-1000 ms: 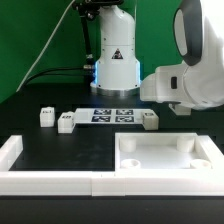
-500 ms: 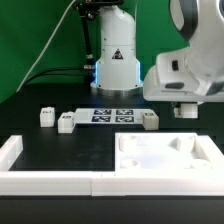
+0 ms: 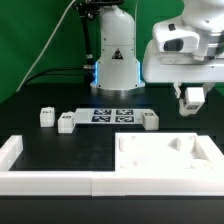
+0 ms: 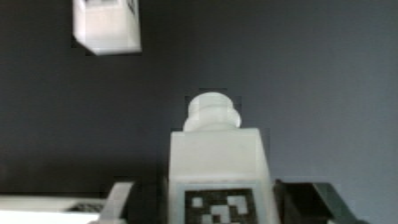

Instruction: Assemble one leg

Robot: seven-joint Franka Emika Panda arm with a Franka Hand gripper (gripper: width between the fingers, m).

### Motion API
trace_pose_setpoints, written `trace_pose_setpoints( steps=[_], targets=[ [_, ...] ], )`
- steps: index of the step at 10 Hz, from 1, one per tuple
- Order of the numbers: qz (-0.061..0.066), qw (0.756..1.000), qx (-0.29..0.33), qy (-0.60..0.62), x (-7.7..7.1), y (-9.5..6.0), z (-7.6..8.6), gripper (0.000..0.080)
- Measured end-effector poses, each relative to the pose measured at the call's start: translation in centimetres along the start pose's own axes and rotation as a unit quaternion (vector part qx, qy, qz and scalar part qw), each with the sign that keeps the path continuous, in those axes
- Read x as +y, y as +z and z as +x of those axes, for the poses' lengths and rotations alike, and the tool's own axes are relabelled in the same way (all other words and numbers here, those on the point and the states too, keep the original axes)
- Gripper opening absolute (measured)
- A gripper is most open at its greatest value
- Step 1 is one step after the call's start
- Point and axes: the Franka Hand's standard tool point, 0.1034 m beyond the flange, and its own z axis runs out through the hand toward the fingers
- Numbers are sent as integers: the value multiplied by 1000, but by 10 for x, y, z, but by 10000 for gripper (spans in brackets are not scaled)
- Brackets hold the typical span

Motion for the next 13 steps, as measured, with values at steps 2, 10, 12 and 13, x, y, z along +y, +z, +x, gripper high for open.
trace_pose_setpoints(
  steps=[2,10,12,13],
  targets=[
    [15,995,101,-7,-3,-3,9,288],
    [16,984,151,-91,17,-32,90,288],
    [16,983,159,-93,17,-31,88,288],
    [16,978,186,-92,17,-32,93,288]
  ],
)
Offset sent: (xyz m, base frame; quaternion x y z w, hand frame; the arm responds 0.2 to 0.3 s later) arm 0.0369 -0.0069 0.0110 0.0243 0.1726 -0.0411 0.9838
